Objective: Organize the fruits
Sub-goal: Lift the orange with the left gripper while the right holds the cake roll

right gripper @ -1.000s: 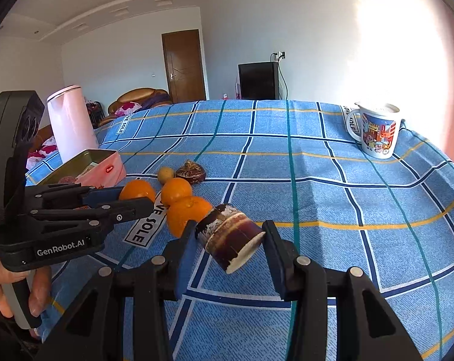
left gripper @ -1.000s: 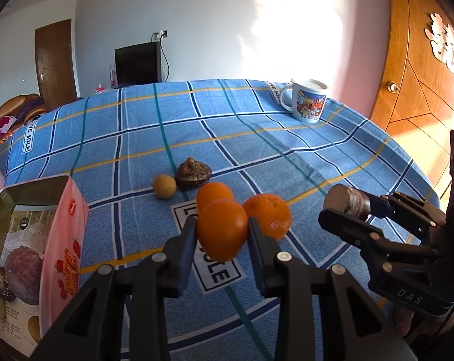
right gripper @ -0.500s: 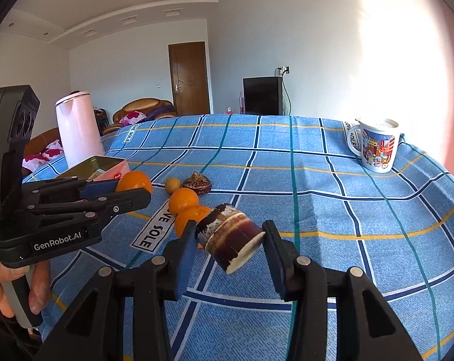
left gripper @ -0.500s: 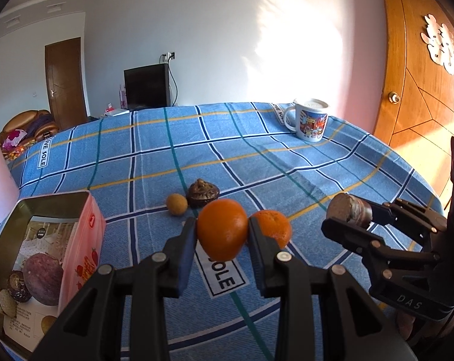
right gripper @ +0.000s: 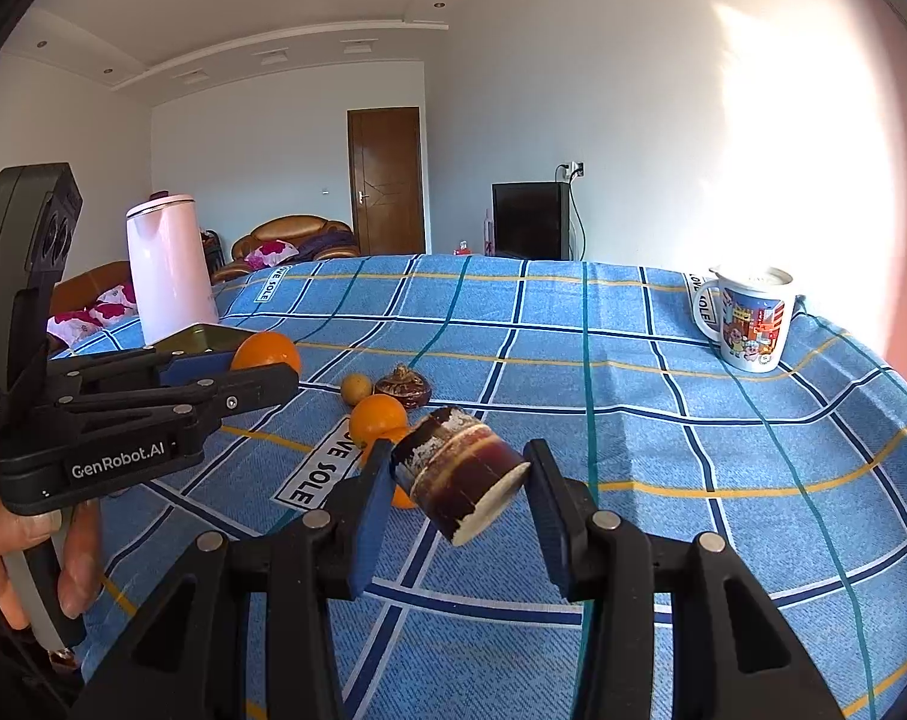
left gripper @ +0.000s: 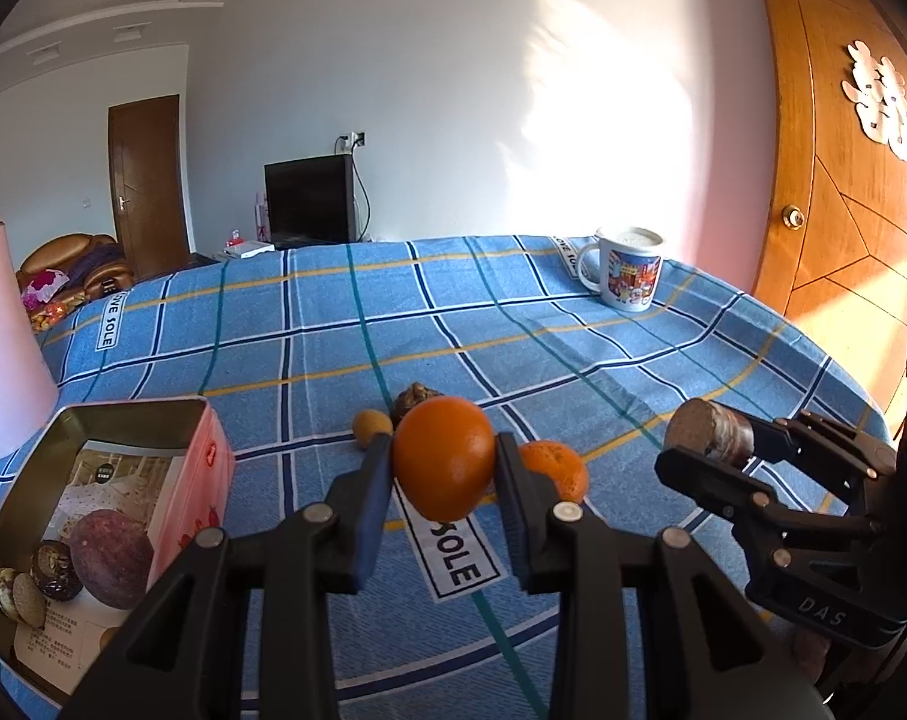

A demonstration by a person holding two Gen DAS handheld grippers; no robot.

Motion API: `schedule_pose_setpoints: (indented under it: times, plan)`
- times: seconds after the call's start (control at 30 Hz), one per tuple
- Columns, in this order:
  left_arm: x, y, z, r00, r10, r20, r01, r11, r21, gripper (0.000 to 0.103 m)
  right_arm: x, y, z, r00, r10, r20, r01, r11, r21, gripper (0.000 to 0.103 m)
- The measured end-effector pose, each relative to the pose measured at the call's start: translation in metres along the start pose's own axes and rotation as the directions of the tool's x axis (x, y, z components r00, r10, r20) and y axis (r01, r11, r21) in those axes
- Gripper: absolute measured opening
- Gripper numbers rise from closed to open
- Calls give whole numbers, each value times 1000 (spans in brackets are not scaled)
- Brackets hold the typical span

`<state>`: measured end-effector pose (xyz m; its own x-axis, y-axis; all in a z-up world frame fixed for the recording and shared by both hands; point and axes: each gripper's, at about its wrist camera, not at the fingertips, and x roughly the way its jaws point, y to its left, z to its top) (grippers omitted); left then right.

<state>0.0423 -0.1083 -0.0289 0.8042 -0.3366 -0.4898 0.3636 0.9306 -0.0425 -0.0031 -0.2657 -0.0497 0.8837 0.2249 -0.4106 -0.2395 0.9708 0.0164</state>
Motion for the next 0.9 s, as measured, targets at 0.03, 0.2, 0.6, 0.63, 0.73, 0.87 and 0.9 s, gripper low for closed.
schedule_pose_setpoints:
  times: [0.03,0.2,0.6,0.63,0.73,0.87,0.9]
  plan:
    - [-1,0,0,1000,1,3,-1,1000,-1,35,-1,0,0,1000,0,3,0,1000,0,45]
    - [-5,1,0,1000,8,21,-8,1000,-4,35,-4,0,-1,1000,1,25,-1,1000,-6,45]
    - [-12,0,-1,998,27,63,-27,1000,-5,35,-12,3,-3,997,5,75,-3,1000,-26,45]
    - [-13,0,-1,997,30,66,-30,1000,-5,35,-12,3,-3,997,5,79,-3,1000,-27,45]
    - [-14,-1,-2,997,34,71,-34,999,-1,35,-14,3,-3,996,6,88,-3,1000,-30,45]
    - [-15,-1,-2,996,38,81,-38,999,0,35,-18,4,-4,994,6,110,-3,999,-35,45]
    - [-16,-1,-2,996,40,83,-40,999,0,35,-19,5,-4,993,7,116,-2,999,-38,45]
